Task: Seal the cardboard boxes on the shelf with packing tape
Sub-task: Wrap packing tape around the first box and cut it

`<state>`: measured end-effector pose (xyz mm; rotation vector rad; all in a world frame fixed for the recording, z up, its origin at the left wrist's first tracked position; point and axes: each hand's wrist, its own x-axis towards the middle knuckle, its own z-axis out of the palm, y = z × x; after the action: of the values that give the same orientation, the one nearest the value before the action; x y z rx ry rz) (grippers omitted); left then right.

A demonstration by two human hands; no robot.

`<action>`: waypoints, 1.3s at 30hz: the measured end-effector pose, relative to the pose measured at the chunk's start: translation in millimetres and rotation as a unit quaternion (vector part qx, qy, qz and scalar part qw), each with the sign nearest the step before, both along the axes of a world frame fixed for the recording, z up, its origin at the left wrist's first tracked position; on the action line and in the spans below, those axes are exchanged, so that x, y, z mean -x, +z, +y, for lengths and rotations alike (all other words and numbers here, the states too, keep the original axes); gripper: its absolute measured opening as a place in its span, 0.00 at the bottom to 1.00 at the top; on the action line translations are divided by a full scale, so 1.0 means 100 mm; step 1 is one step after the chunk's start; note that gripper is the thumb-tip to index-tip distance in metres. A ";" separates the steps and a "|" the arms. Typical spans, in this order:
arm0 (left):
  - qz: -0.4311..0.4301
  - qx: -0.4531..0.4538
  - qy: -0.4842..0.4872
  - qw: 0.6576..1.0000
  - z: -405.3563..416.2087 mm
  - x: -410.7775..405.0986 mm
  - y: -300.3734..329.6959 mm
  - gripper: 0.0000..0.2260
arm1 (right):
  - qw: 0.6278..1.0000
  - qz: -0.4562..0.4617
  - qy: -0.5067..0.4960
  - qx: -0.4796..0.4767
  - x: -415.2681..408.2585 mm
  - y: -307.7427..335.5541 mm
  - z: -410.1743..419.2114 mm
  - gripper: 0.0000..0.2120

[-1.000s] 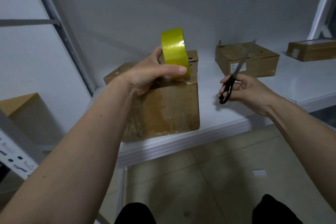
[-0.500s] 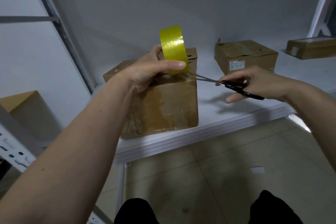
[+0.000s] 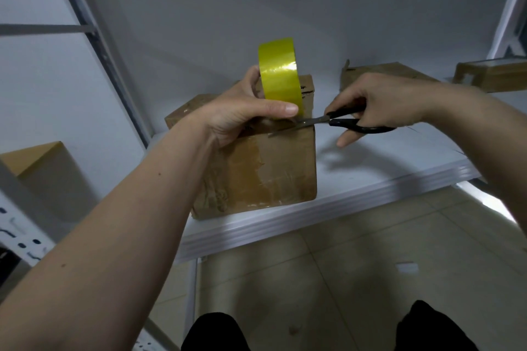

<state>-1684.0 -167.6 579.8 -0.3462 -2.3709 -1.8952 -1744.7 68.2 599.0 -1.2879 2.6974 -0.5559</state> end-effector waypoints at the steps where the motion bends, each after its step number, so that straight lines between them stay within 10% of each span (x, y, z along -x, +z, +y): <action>1: -0.002 0.001 -0.002 1.000 -0.01 0.00 0.00 0.57 | 1.000 0.008 0.001 0.001 0.00 0.00 -0.01 0.29; 17: -0.006 -0.100 -0.045 0.994 0.01 -0.08 0.02 0.52 | 0.993 0.106 -0.044 -0.006 0.05 0.04 -0.06 0.13; 27: 0.046 -0.356 0.038 0.933 -0.01 -0.02 0.03 0.51 | 0.982 0.159 -0.059 -0.079 0.02 0.06 -0.11 0.30; 31: 0.053 -0.405 0.084 0.909 -0.10 0.01 0.01 0.48 | 0.975 0.072 -0.191 0.087 0.22 -0.06 0.04 0.27; 39: 0.059 -0.438 0.093 0.892 -0.05 -0.05 -0.02 0.44 | 0.940 -0.044 -0.320 -0.113 0.52 -0.83 -0.16 0.25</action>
<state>-1678.6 -172.4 578.3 -0.1301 -1.2012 -2.4759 -1796.5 52.0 515.6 -0.3015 2.9579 -0.3174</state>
